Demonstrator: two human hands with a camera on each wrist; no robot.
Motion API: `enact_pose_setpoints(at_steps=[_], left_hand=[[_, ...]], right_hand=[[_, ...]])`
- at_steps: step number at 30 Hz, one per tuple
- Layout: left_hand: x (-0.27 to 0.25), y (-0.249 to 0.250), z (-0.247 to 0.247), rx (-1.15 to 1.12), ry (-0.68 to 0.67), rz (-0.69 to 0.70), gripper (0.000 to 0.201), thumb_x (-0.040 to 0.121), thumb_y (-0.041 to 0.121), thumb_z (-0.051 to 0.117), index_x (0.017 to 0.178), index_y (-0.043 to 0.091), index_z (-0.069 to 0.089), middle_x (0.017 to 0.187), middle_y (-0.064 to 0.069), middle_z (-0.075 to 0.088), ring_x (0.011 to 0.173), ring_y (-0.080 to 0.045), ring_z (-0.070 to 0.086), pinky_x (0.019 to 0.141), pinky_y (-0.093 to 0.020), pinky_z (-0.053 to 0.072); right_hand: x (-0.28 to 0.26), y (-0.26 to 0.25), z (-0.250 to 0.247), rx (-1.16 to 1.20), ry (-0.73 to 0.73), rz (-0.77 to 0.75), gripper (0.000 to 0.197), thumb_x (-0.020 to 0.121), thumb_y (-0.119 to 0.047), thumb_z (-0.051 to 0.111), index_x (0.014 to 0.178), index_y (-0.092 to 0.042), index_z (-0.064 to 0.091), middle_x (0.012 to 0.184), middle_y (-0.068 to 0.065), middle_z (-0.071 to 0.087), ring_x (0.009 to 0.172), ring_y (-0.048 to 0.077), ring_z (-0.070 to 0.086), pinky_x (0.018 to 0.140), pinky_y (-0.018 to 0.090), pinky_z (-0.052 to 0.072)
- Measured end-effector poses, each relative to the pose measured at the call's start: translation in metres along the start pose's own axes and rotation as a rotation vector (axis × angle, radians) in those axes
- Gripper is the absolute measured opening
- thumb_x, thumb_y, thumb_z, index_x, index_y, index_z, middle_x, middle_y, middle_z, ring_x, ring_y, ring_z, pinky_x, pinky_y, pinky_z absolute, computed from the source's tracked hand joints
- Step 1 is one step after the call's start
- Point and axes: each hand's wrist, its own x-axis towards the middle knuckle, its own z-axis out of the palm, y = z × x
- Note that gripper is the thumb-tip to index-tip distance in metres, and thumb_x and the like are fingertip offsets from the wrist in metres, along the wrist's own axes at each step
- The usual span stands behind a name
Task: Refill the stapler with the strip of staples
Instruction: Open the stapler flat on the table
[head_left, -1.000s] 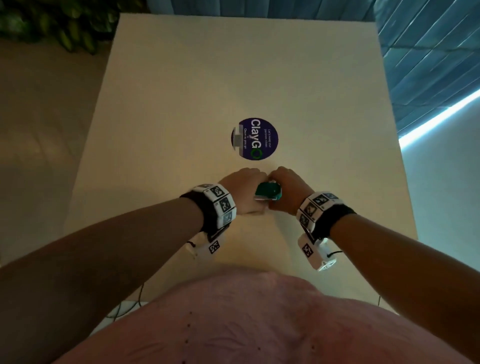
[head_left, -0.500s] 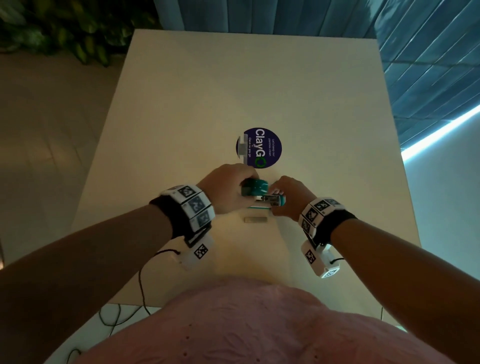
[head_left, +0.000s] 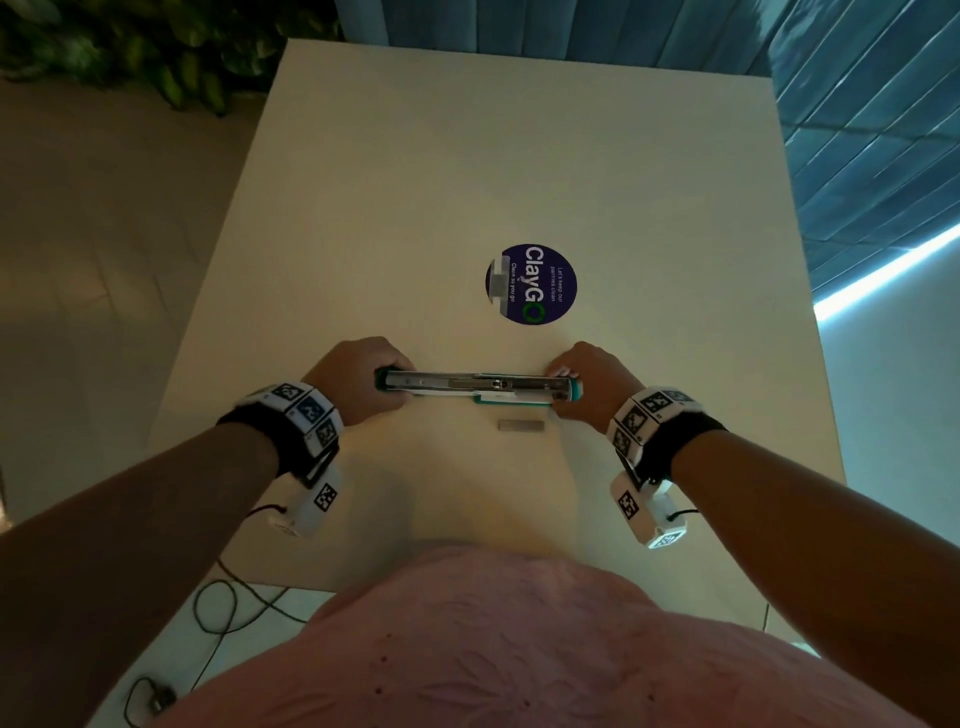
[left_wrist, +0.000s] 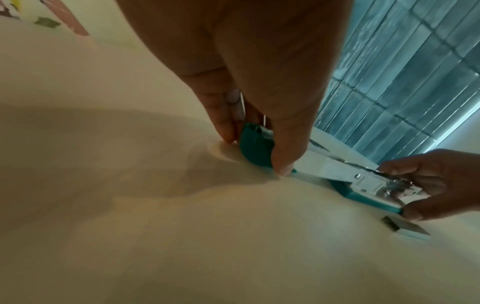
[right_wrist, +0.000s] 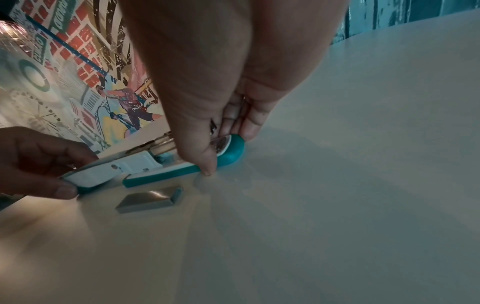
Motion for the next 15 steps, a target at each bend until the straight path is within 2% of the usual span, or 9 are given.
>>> enact_pose_setpoints(at_steps=[3, 5, 8, 10, 13, 15], left_hand=[[0.002, -0.003, 0.005, -0.004, 0.022, 0.004, 0.023, 0.07, 0.021, 0.074, 0.092, 0.016, 0.068, 0.087, -0.007, 0.063, 0.076, -0.024, 0.058, 0.066, -0.03, 0.04], [0.002, -0.002, 0.005, 0.006, 0.018, 0.013, 0.022, 0.071, 0.02, 0.073, 0.091, 0.015, 0.068, 0.087, -0.008, 0.063, 0.076, -0.025, 0.057, 0.067, -0.032, 0.042], [0.002, -0.003, 0.004, 0.018, 0.013, 0.01, 0.024, 0.07, 0.021, 0.074, 0.093, 0.016, 0.067, 0.088, -0.007, 0.063, 0.078, -0.025, 0.058, 0.068, -0.031, 0.04], [0.001, -0.003, 0.004, 0.008, 0.021, 0.009, 0.03, 0.068, 0.021, 0.075, 0.097, 0.014, 0.067, 0.092, -0.009, 0.064, 0.081, -0.026, 0.059, 0.07, -0.031, 0.042], [-0.001, -0.004, 0.003, -0.02, 0.028, 0.005, 0.04, 0.067, 0.023, 0.075, 0.103, 0.011, 0.065, 0.098, -0.011, 0.064, 0.086, -0.025, 0.059, 0.077, -0.035, 0.047], [-0.002, -0.006, 0.003, -0.023, 0.037, -0.014, 0.04, 0.067, 0.018, 0.076, 0.104, 0.011, 0.065, 0.098, -0.01, 0.063, 0.086, -0.023, 0.057, 0.077, -0.033, 0.045]], right_hand=[[0.002, 0.0, 0.0, -0.064, -0.026, -0.001, 0.038, 0.072, -0.011, 0.071, 0.107, -0.013, 0.059, 0.116, 0.012, 0.053, 0.108, 0.027, 0.05, 0.094, 0.035, 0.041], [-0.003, -0.007, 0.001, -0.129, -0.001, -0.043, 0.041, 0.074, -0.012, 0.068, 0.112, -0.013, 0.054, 0.118, 0.01, 0.05, 0.109, 0.025, 0.045, 0.095, 0.035, 0.041], [-0.021, -0.027, 0.007, -0.135, 0.09, -0.248, 0.033, 0.078, -0.019, 0.066, 0.108, -0.014, 0.052, 0.111, 0.004, 0.051, 0.102, 0.019, 0.041, 0.089, 0.033, 0.043], [-0.033, -0.037, 0.019, -0.22, 0.02, -0.362, 0.032, 0.08, -0.027, 0.064, 0.108, -0.014, 0.054, 0.113, 0.005, 0.052, 0.103, 0.022, 0.044, 0.09, 0.036, 0.044], [-0.037, -0.036, 0.039, -0.35, -0.107, -0.324, 0.04, 0.083, -0.026, 0.059, 0.119, -0.012, 0.049, 0.124, 0.008, 0.048, 0.113, 0.026, 0.043, 0.097, 0.04, 0.043], [-0.037, -0.032, 0.046, -0.356, -0.109, -0.31, 0.037, 0.087, -0.02, 0.052, 0.122, -0.009, 0.047, 0.125, 0.012, 0.048, 0.113, 0.03, 0.043, 0.097, 0.041, 0.043]])
